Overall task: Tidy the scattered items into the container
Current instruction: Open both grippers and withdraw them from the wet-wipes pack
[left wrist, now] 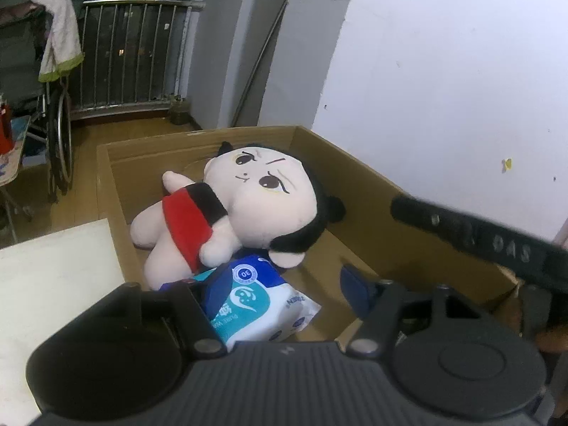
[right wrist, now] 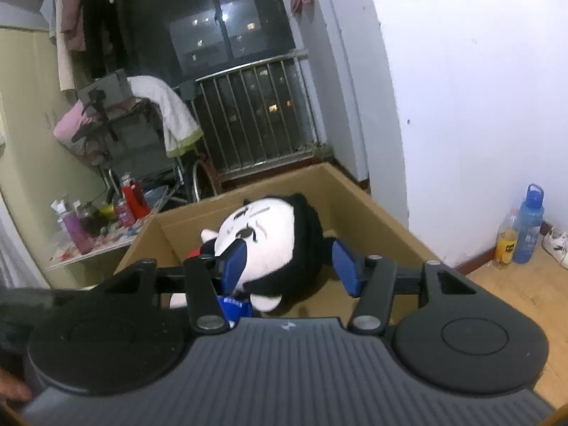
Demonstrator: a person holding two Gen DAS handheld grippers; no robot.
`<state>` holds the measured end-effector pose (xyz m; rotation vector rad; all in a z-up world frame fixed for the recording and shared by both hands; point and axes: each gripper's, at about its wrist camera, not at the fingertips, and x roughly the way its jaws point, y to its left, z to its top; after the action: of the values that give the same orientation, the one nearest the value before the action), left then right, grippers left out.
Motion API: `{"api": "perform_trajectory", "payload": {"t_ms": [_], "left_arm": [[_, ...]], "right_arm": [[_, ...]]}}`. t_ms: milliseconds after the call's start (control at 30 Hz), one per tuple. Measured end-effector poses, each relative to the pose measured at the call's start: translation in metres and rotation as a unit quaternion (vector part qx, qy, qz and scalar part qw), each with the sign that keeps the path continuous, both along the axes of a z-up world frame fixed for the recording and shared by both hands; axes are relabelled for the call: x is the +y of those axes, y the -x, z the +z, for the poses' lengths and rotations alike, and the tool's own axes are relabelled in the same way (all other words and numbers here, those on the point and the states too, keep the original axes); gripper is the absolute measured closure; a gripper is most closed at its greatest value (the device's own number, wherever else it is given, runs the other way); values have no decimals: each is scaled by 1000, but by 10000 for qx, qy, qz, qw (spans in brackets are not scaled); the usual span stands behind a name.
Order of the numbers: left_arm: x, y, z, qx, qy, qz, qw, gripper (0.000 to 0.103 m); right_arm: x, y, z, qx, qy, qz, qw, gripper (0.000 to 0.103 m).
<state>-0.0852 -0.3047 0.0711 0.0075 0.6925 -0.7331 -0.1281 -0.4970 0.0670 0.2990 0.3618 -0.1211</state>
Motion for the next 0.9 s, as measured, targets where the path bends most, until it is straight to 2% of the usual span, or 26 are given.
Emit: {"api": "perform_trajectory", "payload": {"t_ms": [33,100,167,200,267,367,533,700,900], "left_arm": [[2,-2,0,61,48,28,10000,31],[5,-2,0,63,140,73,9999,27],[6,-2,0,57,156,62,9998,27],[4,-4,0,50,109,58,9999,26],[-1,-2,1,-26,-66,45,10000,25],[-3,-1,1,-117,-133,2,9998,25],[4,-7,-1,117,185,-75,9997,20],[2,-2,1,3,83,-71,9999,12],[1,-2,2,-23,18,-8,10000,5]], "right_arm": [[0,-1,-1,65,-28,24,10000,40],[-2,2,-4,190,-81,-55,9998,25],[-4,2,-12,253,-114,-156,9995,19],[-4,1,-16,282,-90,-177,9994,21],[2,3,-14,151,84,-252,9995,19],[15,2,-15,202,666,-335,9970,20],[13,2,-13,257,592,-309,9974,20],[19,8,-14,110,756,-425,9962,20],[16,9,-13,89,678,-412,9968,20]]}}
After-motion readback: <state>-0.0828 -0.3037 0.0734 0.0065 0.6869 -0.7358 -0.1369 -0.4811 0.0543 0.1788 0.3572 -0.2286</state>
